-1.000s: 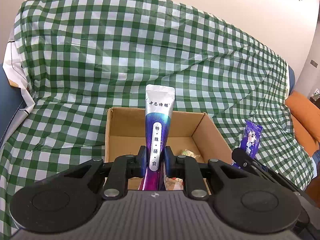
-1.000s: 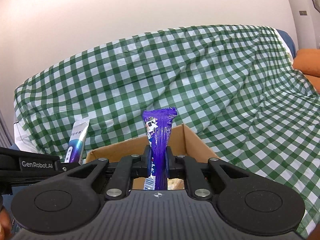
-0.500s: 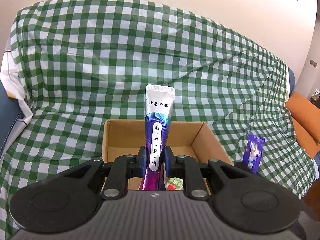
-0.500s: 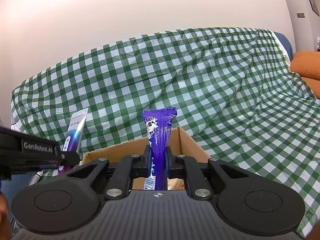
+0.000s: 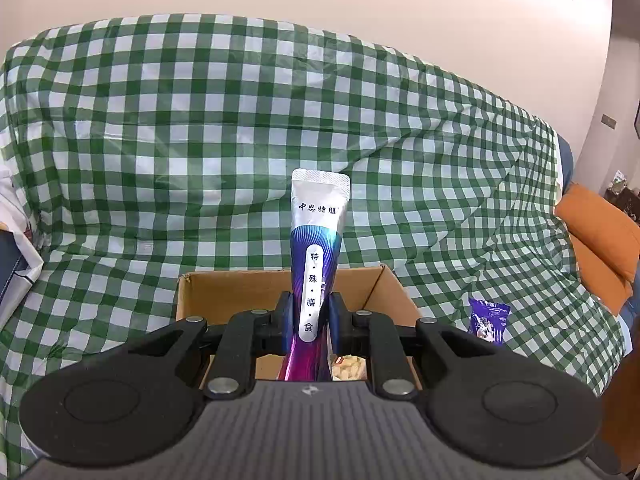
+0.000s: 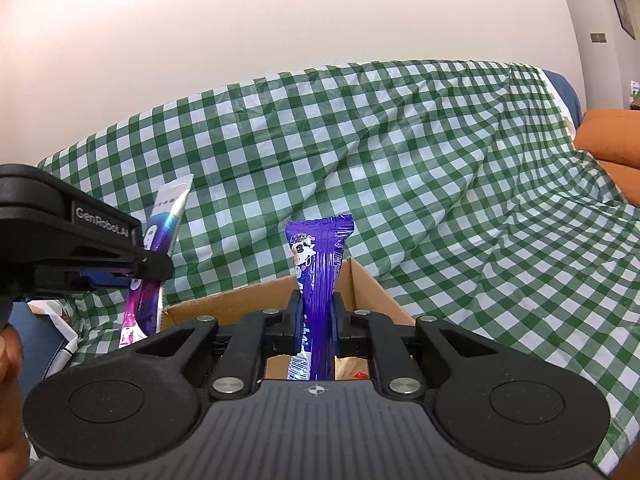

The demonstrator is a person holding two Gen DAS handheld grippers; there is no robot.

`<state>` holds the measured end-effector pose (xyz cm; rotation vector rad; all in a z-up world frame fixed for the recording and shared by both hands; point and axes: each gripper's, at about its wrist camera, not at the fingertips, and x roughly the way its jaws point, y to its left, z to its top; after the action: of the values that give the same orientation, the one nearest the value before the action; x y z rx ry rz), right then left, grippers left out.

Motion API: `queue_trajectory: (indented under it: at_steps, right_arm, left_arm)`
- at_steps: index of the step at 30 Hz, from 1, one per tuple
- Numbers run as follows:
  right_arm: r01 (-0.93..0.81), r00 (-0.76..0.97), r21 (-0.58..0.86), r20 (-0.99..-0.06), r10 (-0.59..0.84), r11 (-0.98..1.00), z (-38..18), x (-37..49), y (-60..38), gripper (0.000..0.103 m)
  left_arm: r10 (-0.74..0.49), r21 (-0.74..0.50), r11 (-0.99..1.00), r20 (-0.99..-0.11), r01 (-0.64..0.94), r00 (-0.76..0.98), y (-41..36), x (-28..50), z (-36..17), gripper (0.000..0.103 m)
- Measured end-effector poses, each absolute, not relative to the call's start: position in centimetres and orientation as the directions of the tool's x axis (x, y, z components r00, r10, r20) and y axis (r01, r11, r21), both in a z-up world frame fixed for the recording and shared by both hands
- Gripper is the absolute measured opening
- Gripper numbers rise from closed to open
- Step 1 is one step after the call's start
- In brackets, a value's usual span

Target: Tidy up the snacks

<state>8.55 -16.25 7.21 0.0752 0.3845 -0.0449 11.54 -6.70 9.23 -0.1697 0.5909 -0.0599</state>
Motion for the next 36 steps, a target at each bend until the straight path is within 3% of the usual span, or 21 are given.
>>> queue_trajectory:
  at_steps: [5,8,9,10,12,17,22,29,32,36]
  right_arm:
    - [0.061,0.926,0.045,-0.375,-0.04,0.997,7.2,8.5,-16.1,0.013]
    - [0.096,0.92,0.015,-0.384,-0.083,0.995,7.0,8.6,-16.1,0.017]
    - [0.104,0.914,0.0,-0.394,-0.096,0.995,6.9,8.8,-16.0,0.032]
    - [0.113,0.907,-0.012,-0.408,-0.108,0.994,6.7,9.0,-15.9,0.056]
    - [0.13,0.901,-0.018,-0.416,-0.126,0.991,6.4,9.0,-15.8,0.073]
    - [0.136,0.894,-0.043,-0.425,-0.141,0.99,6.0,8.6,-15.5,0.079]
    - [0.157,0.903,-0.064,-0.394,-0.169,0.986,6.6,6.9,-15.2,0.099]
    - [0.07,0.895,-0.081,-0.435,-0.098,0.994,9.2,4.1,-15.8,0.102]
    - [0.045,0.883,-0.055,-0.465,-0.066,0.997,9.5,2.4,-16.9,0.102]
    - [0.019,0.86,-0.079,-0.507,-0.057,0.997,7.9,0.1,-18.1,0.102]
  left_arm:
    - [-0.113,-0.18,0.984,-0.551,0.014,0.827,-6.8,12.0,9.1,0.023]
    - [-0.126,-0.183,0.983,-0.528,0.032,0.84,-6.5,11.8,9.3,0.044]
    - [-0.13,-0.185,0.982,-0.519,0.037,0.845,-6.3,11.6,9.4,0.049]
    - [-0.131,-0.185,0.982,-0.509,0.041,0.851,-6.1,11.2,9.4,0.052]
    - [-0.133,-0.19,0.981,-0.497,0.041,0.857,-5.4,10.1,9.5,0.055]
    - [-0.124,-0.178,0.983,-0.476,0.043,0.871,-3.1,5.8,9.0,0.066]
    - [-0.123,-0.172,0.984,-0.459,0.048,0.88,-1.1,0.8,7.8,0.078]
    - [-0.136,-0.217,0.975,-0.436,0.043,0.89,-2.0,-4.6,5.0,0.084]
    - [-0.183,-0.273,0.96,-0.47,0.055,0.864,-2.8,-6.4,3.2,0.084]
    - [-0.207,-0.25,0.965,-0.54,0.079,0.816,-4.1,-7.3,1.4,0.089]
